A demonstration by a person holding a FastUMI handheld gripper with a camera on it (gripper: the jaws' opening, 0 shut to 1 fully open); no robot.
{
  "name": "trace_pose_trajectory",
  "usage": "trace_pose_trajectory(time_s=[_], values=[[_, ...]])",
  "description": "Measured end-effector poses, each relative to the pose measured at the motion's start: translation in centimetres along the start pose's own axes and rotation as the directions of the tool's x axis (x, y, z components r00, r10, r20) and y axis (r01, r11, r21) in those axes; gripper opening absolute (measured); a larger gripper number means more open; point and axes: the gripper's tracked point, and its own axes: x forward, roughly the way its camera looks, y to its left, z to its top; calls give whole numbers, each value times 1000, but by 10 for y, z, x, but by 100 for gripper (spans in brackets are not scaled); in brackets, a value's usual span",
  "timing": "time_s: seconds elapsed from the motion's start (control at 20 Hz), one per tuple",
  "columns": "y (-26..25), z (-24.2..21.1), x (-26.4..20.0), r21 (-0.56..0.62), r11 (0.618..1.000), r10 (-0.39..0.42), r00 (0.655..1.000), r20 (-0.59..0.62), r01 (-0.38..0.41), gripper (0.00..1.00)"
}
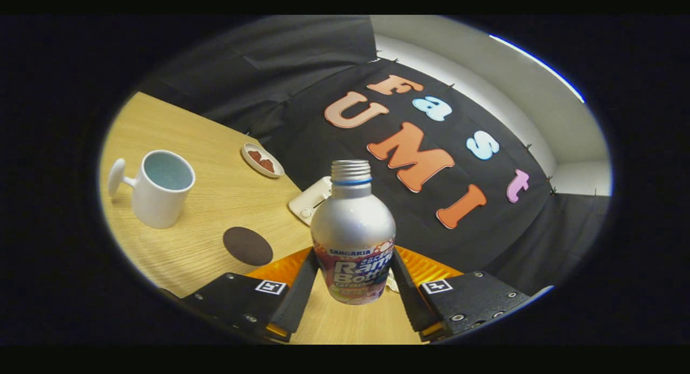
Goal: Take the bottle from table, then pour the juice into the cup, finally place the bottle on the coaster
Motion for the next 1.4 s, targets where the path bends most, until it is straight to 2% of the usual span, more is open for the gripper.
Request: trace_pose_trajectory(time_s=[0.4, 0.55, 0.7, 1.15, 1.4], values=[[9, 16, -2, -231, 973, -17, 998, 63, 31, 76], [14, 28, 7, -318, 946, -27, 994, 103, 59, 76], [14, 35, 15, -420, 900, -56, 987, 147, 114, 76], [33, 44, 17, -518, 847, -22, 981, 193, 121, 76], [40, 47, 15, -593, 794, -5, 976, 220, 137, 76]])
